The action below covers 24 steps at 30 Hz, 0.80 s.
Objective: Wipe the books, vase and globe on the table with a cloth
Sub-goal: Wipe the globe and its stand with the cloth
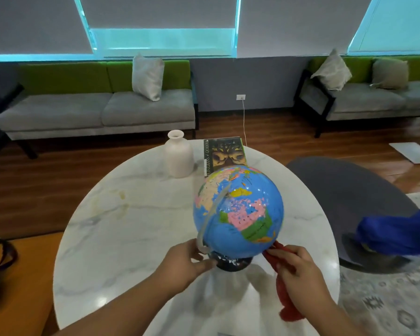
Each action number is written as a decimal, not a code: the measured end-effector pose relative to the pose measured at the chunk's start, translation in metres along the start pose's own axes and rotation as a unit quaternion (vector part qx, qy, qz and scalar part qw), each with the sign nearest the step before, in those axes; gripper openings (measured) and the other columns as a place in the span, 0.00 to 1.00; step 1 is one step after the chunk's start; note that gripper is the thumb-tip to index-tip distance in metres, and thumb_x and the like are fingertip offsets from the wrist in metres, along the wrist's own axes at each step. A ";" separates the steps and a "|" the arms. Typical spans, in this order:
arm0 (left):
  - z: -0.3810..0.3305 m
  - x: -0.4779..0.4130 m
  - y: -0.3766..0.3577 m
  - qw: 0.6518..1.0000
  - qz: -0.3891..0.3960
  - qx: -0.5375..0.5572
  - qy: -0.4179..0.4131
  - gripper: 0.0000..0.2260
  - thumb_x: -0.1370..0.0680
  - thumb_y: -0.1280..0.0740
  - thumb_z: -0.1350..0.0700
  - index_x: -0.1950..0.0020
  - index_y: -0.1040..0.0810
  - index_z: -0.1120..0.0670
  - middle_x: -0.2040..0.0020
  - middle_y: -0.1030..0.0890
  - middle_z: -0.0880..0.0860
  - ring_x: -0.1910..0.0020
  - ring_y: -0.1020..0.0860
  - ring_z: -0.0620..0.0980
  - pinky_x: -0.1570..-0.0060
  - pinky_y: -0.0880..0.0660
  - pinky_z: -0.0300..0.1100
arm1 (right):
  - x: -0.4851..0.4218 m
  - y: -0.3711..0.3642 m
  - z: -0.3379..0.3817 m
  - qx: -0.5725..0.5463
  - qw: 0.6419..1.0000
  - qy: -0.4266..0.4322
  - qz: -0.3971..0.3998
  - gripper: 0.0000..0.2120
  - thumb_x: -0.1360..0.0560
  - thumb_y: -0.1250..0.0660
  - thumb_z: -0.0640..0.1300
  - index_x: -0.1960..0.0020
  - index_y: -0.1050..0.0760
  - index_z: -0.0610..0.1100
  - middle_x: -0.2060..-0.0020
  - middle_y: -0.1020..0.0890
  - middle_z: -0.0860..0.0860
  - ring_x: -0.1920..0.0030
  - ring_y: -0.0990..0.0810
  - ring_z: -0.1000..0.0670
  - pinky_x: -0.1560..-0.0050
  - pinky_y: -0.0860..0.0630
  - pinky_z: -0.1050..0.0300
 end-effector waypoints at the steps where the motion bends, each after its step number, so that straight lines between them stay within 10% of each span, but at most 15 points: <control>1: -0.005 -0.002 0.001 1.000 -0.016 0.015 -0.012 0.07 0.28 0.26 0.49 0.59 0.23 0.41 0.64 0.18 0.36 0.61 0.21 0.32 0.62 0.29 0.25 | 0.001 -0.003 0.000 0.005 1.000 -0.011 0.011 0.21 0.26 0.35 0.28 0.54 0.20 0.55 0.49 0.26 0.58 0.56 0.24 0.70 0.56 0.36 0.83; 4: -0.017 -0.003 0.004 0.998 -0.053 -0.008 -0.038 0.14 0.24 0.31 0.49 0.70 0.24 0.48 0.74 0.22 0.41 0.72 0.26 0.35 0.68 0.32 0.31 | 0.004 -0.006 -0.006 0.024 0.999 -0.034 0.015 0.22 0.26 0.34 0.31 0.55 0.21 0.61 0.50 0.26 0.60 0.53 0.25 0.70 0.54 0.37 0.83; 10: 0.000 -0.014 0.025 0.996 -0.091 0.017 -0.008 0.11 0.24 0.34 0.54 0.62 0.18 0.58 0.66 0.16 0.55 0.62 0.17 0.52 0.56 0.20 0.51 | 0.005 -0.013 -0.011 0.014 0.996 -0.084 0.030 0.20 0.25 0.35 0.33 0.50 0.23 0.60 0.51 0.27 0.58 0.53 0.26 0.63 0.53 0.36 0.77; 17: 0.007 -0.003 0.033 0.984 -0.076 0.153 0.050 0.09 0.20 0.38 0.60 0.57 0.21 0.58 0.63 0.16 0.54 0.62 0.16 0.46 0.60 0.19 0.40 | 0.002 -0.034 -0.015 0.057 0.988 -0.128 0.069 0.17 0.22 0.38 0.39 0.40 0.23 0.57 0.49 0.26 0.51 0.51 0.23 0.50 0.43 0.26 0.54; 24: 0.012 0.002 0.038 0.976 -0.096 0.179 0.080 0.07 0.21 0.36 0.60 0.55 0.20 0.60 0.64 0.16 0.54 0.61 0.16 0.48 0.61 0.20 0.40 | 0.003 -0.087 0.015 0.228 0.959 0.030 0.164 0.18 0.20 0.41 0.47 0.31 0.30 0.60 0.46 0.30 0.54 0.47 0.26 0.53 0.46 0.30 0.64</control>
Point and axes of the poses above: each hand's wrist, its own x-axis away from the middle knuckle, its own y-axis out of the back of the hand, z = x × y, the point moved 8 cm from there along -x, towards the middle knuckle
